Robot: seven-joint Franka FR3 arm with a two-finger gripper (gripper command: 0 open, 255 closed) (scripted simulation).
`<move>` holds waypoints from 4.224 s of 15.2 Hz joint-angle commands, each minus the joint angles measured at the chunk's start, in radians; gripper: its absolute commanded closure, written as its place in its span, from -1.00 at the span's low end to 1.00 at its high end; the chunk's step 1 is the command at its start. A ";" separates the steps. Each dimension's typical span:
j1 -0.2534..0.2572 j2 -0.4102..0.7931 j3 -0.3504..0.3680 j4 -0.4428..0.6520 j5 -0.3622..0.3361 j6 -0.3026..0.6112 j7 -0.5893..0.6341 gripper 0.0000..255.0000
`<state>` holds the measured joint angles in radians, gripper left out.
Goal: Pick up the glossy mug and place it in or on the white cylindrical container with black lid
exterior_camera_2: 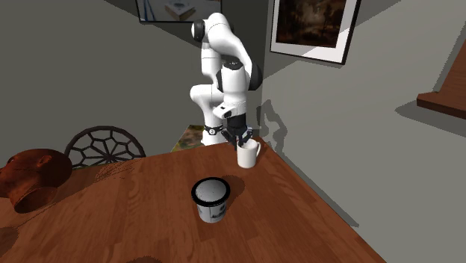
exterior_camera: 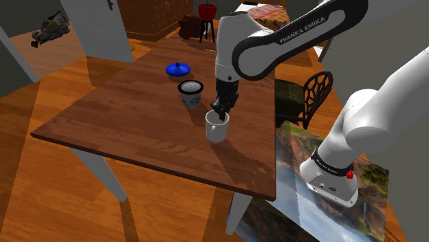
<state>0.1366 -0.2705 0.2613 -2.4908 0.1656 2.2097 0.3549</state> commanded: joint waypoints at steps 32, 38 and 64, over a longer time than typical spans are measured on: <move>-0.038 0.004 -0.063 0.418 -0.049 -0.419 -0.025 1.00; -0.076 0.203 -0.097 0.655 -0.093 -0.464 -0.077 1.00; -0.119 0.590 -0.141 0.990 -0.144 -0.420 -0.161 1.00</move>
<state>0.0155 0.3161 0.1197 -1.4931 0.0216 1.7776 0.1916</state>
